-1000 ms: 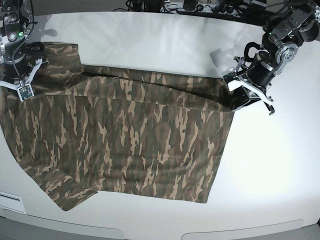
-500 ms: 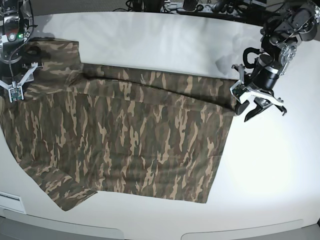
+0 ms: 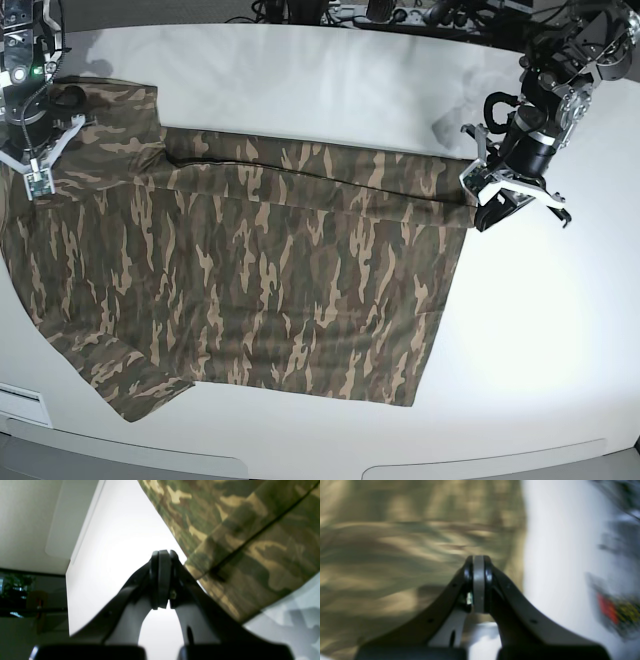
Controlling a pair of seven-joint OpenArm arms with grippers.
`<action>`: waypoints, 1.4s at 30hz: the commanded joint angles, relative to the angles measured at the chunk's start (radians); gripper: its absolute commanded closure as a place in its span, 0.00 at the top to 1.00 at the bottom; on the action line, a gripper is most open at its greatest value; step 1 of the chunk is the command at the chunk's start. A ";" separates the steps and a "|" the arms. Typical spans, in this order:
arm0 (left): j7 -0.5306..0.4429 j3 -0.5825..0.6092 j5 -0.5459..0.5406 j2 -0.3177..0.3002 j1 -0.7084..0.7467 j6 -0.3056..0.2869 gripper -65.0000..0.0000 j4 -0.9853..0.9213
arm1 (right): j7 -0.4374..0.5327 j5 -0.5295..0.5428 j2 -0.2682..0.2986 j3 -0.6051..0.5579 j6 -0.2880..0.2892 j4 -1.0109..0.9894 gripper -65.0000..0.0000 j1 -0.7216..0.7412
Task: Fold the T-shirt properly
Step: 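Grasp the sleeve near the right gripper and fold it inward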
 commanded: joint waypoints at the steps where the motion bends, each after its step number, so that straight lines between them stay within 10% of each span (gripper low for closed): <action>1: -0.026 -0.008 0.010 -0.016 -0.011 0.003 0.00 0.016 | -0.001 0.061 0.017 0.009 0.054 0.016 0.00 -0.002; 5: -0.027 -0.008 0.010 -0.016 -0.011 -0.011 0.00 0.016 | -0.070 0.307 0.011 0.009 0.257 0.016 0.00 -0.022; 10: -0.027 -0.008 0.009 -0.016 -0.011 -0.011 0.00 0.016 | -0.109 0.423 0.011 0.009 0.370 0.016 0.04 -0.081; 16: -0.028 -0.008 0.002 -0.016 -0.011 -0.011 0.00 0.016 | -0.101 0.409 -0.003 0.008 0.365 0.016 0.58 -0.155; 28: -0.028 -0.008 0.003 -0.016 -0.011 -0.011 0.00 0.016 | -0.028 0.148 -0.140 0.008 0.333 -0.012 0.58 -0.171; 34: -0.028 -0.008 0.003 -0.016 -0.011 -0.011 0.00 0.016 | -0.029 0.149 -0.140 0.008 0.322 -0.011 0.03 -0.171; 42: -0.028 -0.008 0.003 -0.016 -0.011 -0.011 0.00 0.016 | -0.029 0.146 -0.140 0.008 0.264 0.021 0.00 -0.171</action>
